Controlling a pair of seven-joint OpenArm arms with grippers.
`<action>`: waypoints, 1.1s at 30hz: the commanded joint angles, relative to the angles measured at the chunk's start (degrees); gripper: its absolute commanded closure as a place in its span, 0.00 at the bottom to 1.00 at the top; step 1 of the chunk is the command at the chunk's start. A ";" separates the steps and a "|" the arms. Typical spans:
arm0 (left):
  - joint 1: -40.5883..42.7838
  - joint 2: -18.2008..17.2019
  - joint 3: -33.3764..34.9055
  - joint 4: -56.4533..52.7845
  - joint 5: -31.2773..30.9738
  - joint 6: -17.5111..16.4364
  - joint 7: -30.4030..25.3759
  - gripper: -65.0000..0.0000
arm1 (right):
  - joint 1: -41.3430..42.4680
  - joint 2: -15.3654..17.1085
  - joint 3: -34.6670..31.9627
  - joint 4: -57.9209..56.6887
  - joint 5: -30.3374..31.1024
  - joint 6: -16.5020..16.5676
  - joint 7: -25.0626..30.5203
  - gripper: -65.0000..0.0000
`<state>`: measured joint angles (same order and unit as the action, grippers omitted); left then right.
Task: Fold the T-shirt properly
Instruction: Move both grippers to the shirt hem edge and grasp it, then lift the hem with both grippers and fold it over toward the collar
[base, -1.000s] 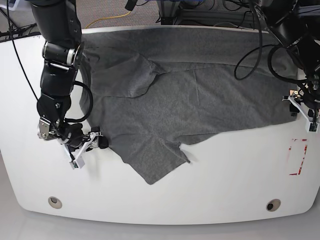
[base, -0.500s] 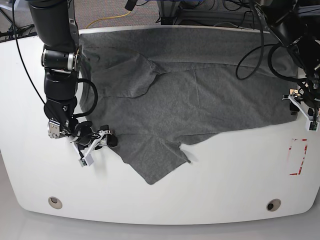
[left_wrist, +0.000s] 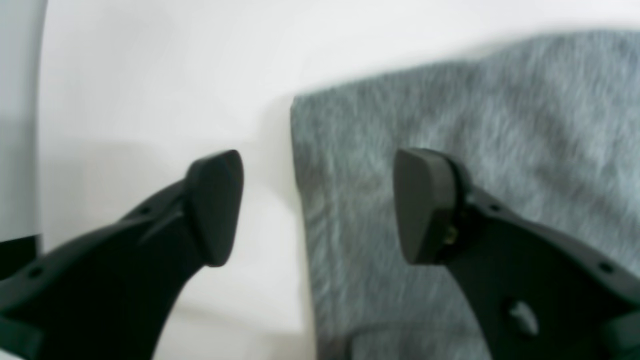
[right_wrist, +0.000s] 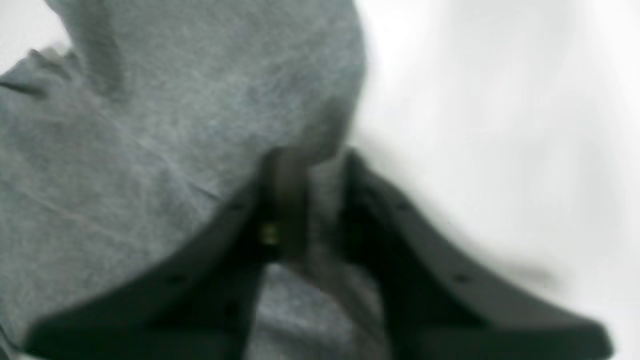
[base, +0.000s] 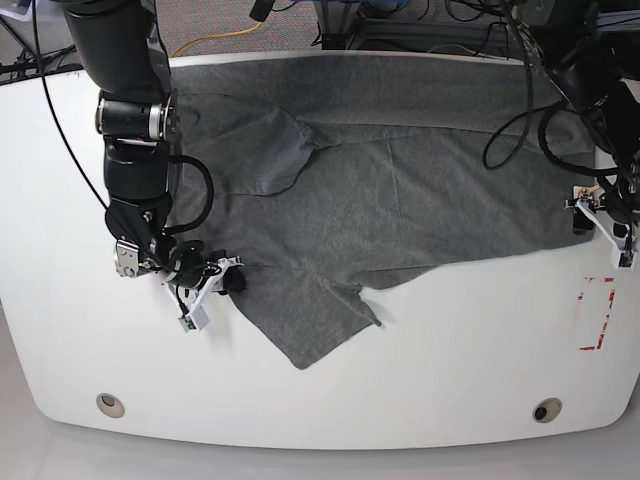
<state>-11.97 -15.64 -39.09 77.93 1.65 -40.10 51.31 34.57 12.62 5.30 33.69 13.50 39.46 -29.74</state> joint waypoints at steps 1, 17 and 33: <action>-2.85 -2.52 -0.07 -2.37 -0.90 0.10 -0.89 0.28 | 2.05 0.34 0.11 0.90 0.96 0.54 1.03 0.96; -10.14 -5.77 -0.34 -22.50 -0.73 0.10 -8.01 0.28 | 1.87 -0.01 0.11 0.90 0.96 0.54 1.03 0.96; -10.14 -6.82 -0.07 -25.76 -0.46 0.10 -12.06 0.61 | 1.87 -0.09 0.11 0.90 1.05 0.54 1.03 0.97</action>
<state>-20.86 -21.32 -39.18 51.40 1.69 -39.94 40.60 34.41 12.08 5.28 33.67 13.69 39.46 -29.76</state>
